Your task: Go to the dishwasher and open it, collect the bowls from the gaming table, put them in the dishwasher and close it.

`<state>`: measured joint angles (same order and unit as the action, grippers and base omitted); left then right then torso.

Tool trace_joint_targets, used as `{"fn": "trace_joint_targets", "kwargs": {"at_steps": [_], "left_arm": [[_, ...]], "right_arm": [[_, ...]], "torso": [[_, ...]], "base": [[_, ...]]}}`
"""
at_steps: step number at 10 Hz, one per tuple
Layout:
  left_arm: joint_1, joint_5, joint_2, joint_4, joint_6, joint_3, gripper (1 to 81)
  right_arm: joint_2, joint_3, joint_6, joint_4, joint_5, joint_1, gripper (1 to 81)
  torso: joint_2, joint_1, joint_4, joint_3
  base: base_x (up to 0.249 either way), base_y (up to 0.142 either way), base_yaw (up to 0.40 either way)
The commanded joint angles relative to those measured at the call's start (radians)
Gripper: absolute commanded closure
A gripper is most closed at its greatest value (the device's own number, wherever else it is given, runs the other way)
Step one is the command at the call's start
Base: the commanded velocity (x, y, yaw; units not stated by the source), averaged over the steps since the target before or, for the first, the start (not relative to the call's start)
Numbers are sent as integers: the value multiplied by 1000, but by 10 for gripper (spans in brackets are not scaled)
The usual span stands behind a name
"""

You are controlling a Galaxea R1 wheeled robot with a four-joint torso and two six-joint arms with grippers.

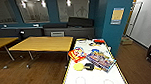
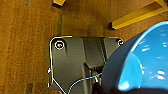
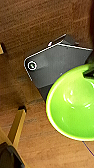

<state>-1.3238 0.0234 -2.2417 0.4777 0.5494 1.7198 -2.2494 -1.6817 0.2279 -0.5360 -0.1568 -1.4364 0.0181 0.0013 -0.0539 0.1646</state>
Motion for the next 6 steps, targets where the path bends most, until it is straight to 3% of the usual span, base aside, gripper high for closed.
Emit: {"fn": "trace_joint_targets", "kwargs": {"at_steps": [1, 6], "left_arm": [[-56, -85, -92, 24, -9, 144, 811], [-101, -92, -205, 24, -34, 271, 811]], "right_arm": [[-21, -47, 5, 53, 69, 4, 811], [-143, -208, 4, 105, 82, -14, 811]], "torso": [[0, 0, 0, 0], [1, 0, 0, -1]], "base": [[0, 0, 0], [-28, 0, 0]]}}
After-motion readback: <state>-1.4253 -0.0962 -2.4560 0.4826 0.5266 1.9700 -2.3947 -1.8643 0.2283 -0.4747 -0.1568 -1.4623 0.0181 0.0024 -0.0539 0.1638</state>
